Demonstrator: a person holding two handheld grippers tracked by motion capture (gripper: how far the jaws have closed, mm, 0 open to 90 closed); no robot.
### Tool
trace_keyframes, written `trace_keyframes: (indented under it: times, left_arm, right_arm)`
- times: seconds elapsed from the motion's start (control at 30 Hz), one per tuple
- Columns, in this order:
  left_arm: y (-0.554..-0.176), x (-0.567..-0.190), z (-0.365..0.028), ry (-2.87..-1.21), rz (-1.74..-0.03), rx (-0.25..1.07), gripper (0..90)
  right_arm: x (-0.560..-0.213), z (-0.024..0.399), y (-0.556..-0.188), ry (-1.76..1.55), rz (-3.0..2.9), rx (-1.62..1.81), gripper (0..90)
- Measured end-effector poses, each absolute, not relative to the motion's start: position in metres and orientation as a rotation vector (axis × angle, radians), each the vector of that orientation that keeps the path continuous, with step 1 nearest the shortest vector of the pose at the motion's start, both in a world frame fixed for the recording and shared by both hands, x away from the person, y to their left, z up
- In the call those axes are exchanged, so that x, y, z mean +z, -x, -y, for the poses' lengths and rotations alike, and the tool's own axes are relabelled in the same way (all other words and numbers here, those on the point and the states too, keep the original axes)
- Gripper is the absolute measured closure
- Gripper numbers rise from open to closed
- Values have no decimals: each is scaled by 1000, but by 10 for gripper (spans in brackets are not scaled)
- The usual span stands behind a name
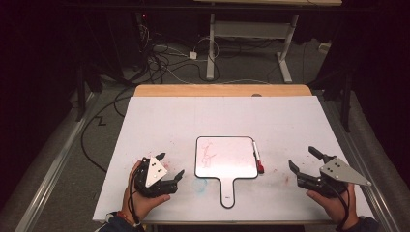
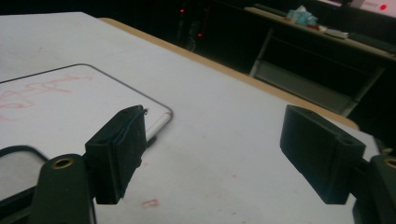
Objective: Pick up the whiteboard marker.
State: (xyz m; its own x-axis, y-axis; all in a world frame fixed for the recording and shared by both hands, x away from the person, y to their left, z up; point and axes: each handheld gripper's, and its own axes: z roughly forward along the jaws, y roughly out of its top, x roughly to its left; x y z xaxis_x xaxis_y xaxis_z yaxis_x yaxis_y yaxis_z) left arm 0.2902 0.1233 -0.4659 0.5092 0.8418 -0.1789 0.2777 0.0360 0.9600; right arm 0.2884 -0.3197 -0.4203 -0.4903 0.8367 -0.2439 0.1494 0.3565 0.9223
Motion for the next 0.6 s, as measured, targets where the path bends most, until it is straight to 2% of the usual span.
trace_keyframes:
  times: [0.03, 0.07, 0.6]
  left_arm:
    - [-291, -466, -122, -1506, -1011, 555, 184]
    - [-294, -466, -115, -1405, -1024, 521, 191]
    - [-299, -475, -118, -1460, -1032, 507, 193]
  right_arm:
    - [-422, 319, -289, -858, -1894, 1171, 238]
    - [-423, 319, -290, -859, -1901, 1178, 242]
    - [-433, 313, -304, -937, -2112, 1130, 272]
